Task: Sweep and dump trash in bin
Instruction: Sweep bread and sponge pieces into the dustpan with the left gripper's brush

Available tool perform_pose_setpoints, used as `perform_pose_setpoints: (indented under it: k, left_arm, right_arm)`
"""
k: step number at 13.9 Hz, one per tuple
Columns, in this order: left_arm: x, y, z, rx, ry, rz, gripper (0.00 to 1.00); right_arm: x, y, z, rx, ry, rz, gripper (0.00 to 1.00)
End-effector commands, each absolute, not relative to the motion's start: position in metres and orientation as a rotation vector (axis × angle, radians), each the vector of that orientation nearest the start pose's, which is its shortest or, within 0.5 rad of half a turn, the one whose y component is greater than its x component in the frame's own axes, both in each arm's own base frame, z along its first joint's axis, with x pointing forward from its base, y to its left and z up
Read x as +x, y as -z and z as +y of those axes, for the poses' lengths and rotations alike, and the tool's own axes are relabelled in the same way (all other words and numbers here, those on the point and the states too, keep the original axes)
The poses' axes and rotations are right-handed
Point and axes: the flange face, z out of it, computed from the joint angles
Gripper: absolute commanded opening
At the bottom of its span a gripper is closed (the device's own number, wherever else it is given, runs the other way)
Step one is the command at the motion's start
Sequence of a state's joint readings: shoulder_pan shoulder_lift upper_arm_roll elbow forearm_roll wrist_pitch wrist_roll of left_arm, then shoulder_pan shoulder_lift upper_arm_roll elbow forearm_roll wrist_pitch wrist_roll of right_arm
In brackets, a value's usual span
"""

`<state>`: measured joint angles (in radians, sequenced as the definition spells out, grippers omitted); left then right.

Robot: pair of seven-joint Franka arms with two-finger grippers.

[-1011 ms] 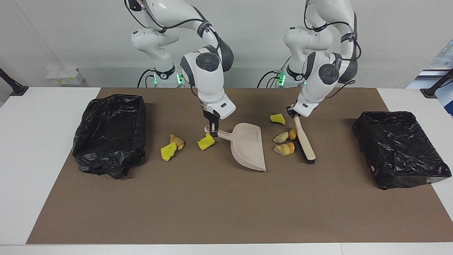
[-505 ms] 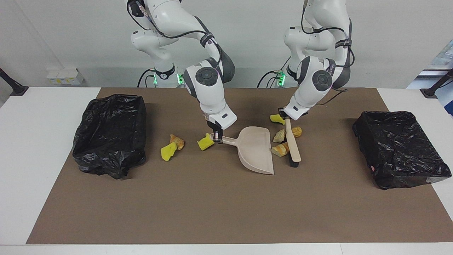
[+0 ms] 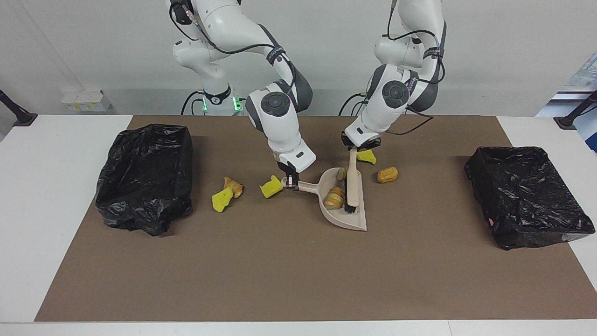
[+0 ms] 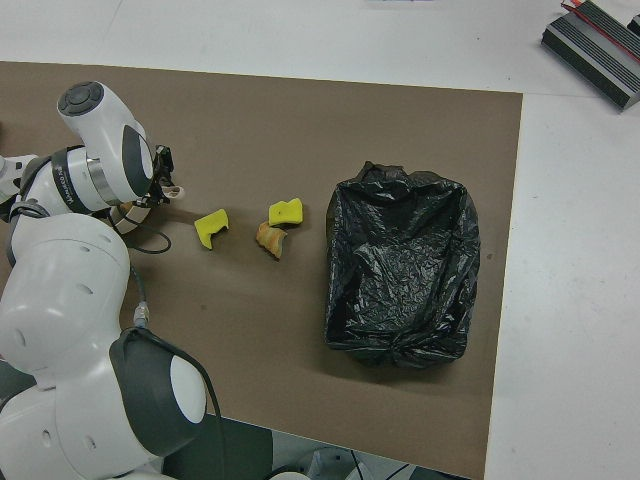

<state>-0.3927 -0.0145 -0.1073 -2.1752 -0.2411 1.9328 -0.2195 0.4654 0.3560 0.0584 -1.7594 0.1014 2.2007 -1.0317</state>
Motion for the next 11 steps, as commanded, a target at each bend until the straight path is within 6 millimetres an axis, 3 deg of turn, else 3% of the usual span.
perform_pose_setpoints:
  k: [1,4,6,11]
  left_arm:
    - [0.423,-0.417,-0.248,-3.213,-0.495,0.086,0.00]
    - [0.403,-0.441,-0.220,-3.112,-0.598,-0.129,0.00]
    - [0.393,-0.437,-0.199,-3.004,-0.653,-0.290,0.00]
    - [0.371,-0.409,-0.131,-2.953,-0.612,-0.655,0.00]
  right_arm:
    - [0.569,-0.373,0.326,-2.197,0.184,-2.101,0.00]
    - [0.571,-0.379,0.319,-2.157,0.193,-2.155,0.00]
    - [0.576,-0.383,0.311,-2.155,0.201,-2.164,0.00]
    - [0.574,-0.383,0.310,-2.145,0.182,-2.173,0.00]
